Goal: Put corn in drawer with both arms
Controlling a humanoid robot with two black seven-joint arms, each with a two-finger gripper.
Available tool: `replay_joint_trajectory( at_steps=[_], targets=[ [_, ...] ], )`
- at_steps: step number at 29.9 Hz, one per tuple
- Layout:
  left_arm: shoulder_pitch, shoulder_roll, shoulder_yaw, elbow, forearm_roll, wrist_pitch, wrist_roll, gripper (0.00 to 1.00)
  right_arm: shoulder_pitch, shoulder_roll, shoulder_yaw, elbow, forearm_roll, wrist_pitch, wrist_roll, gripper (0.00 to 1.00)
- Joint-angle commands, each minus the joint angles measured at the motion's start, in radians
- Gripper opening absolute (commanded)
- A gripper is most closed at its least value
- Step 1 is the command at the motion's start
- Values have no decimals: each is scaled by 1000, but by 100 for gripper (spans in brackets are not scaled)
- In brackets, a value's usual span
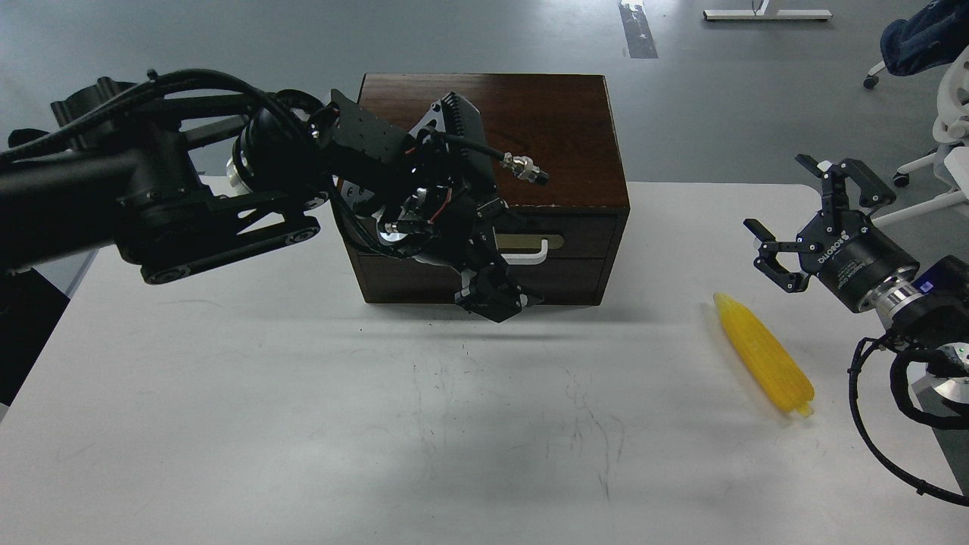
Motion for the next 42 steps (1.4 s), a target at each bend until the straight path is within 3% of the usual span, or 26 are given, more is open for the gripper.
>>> replay_joint_trajectory(
  at_steps=[1, 42],
  targets=[
    [-1, -37, 5, 34, 57, 0, 0, 98, -1, 0, 0, 0, -1, 0, 0, 99],
    [17, -89, 103, 128, 160, 0, 0, 98, -8, -9, 5, 3, 0, 0, 0, 99]
  ],
)
